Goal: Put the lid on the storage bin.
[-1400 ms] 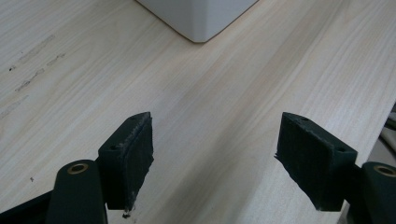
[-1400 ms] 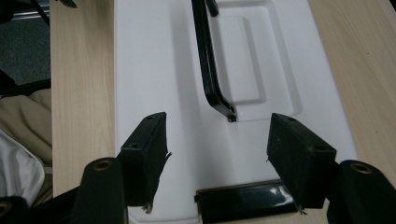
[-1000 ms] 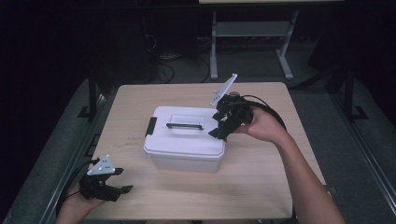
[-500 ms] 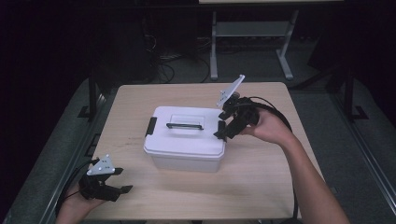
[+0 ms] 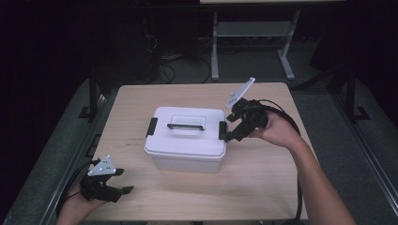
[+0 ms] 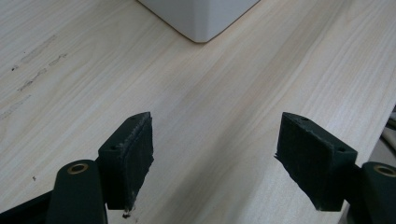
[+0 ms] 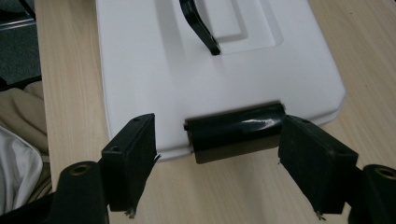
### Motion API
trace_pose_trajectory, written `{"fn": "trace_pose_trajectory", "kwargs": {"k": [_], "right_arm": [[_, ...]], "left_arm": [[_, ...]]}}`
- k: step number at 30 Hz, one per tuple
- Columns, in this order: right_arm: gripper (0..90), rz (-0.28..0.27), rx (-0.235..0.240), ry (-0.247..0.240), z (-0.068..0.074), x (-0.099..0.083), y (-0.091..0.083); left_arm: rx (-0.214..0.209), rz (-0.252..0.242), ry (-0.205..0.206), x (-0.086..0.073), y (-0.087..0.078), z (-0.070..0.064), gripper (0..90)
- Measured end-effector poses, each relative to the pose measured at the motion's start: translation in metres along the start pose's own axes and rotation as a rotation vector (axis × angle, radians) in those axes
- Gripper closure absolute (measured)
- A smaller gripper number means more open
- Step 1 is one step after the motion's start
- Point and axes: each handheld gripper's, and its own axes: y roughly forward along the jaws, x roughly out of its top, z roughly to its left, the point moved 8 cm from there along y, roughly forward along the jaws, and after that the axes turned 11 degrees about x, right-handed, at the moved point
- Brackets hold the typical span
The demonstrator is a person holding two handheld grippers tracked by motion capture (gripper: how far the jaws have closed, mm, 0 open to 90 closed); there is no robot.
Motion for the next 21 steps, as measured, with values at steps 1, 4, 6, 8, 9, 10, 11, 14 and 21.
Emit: {"fn": "trace_pose_trajectory", "kwargs": {"k": [1, 4, 6, 8, 9, 10, 11, 14, 21], "right_arm": [[27.2, -0.001, 0.0, 0.001, 0.0, -0.001, 0.0], [27.1, -0.002, -0.001, 0.011, 0.0, -0.004, 0.0], [27.1, -0.005, 0.0, 0.011, 0.0, -0.006, 0.0], [26.8, 0.001, 0.0, 0.017, 0.0, -0.008, 0.0], [26.8, 0.0, -0.002, 0.012, -0.001, -0.009, 0.0], [26.8, 0.0, -0.001, 0.021, 0.0, -0.01, 0.0], [26.8, -0.003, -0.001, 0.014, 0.0, -0.011, -0.001], [26.8, -0.001, -0.004, 0.026, 0.0, -0.014, -0.001], [26.6, -0.004, -0.006, 0.038, -0.001, -0.022, -0.002]], "left_arm": [[0.0, 0.002, 0.001, 0.0, 0.0, 0.0, 27.0], [0.001, 0.001, -0.001, 0.0, 0.0, 0.0, 27.0], [0.003, 0.001, -0.003, 0.0, 0.0, 0.0, 27.0], [0.003, 0.002, -0.003, -0.001, 0.0, 0.0, 27.0], [0.002, 0.002, -0.004, -0.001, 0.0, 0.0, 27.0], [0.003, 0.002, -0.004, -0.001, 0.0, 0.0, 27.0], [0.003, 0.003, -0.004, -0.001, 0.0, 0.0, 27.0], [0.005, -0.001, -0.004, 0.0, 0.0, 0.0, 26.9], [0.006, 0.0, -0.001, 0.0, -0.001, 0.0, 27.0]]}}
